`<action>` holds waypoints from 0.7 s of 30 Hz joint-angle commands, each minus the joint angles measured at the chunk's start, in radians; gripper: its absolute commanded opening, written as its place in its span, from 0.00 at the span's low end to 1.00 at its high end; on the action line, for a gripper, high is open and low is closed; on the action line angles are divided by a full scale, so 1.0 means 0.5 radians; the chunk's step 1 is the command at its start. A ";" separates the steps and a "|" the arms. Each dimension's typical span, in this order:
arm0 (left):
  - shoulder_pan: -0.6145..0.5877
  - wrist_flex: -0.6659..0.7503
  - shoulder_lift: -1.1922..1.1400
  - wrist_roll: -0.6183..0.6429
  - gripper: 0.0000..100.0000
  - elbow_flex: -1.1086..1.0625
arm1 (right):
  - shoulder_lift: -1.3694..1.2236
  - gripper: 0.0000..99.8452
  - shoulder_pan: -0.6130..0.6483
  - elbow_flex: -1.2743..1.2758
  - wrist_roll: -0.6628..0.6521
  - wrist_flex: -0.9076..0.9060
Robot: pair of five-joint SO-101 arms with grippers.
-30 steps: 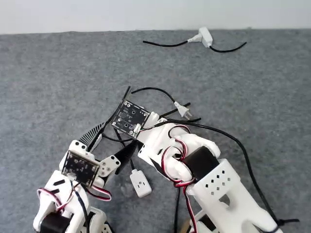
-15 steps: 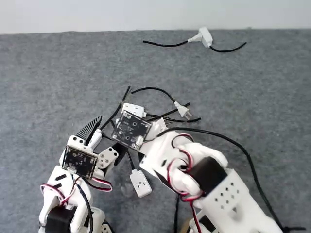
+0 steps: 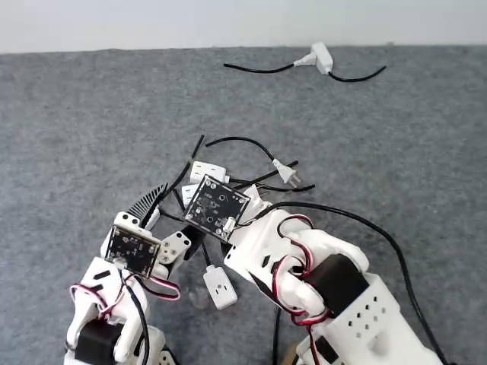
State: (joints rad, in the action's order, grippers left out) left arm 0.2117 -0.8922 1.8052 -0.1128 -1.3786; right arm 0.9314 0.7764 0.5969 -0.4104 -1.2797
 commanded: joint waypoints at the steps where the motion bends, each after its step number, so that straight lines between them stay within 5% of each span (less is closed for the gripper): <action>1: 0.031 0.043 0.018 -0.031 0.30 -0.002 | 0.069 0.01 -0.017 -0.052 0.034 -0.005; 21: 0.147 0.092 0.018 -0.031 0.30 -0.100 | 0.069 0.01 -0.017 -0.049 0.040 -0.008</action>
State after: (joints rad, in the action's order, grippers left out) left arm 0.2624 -0.8615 1.8052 -0.1128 -1.4308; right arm 0.9329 0.7702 0.5969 -0.4058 -1.2797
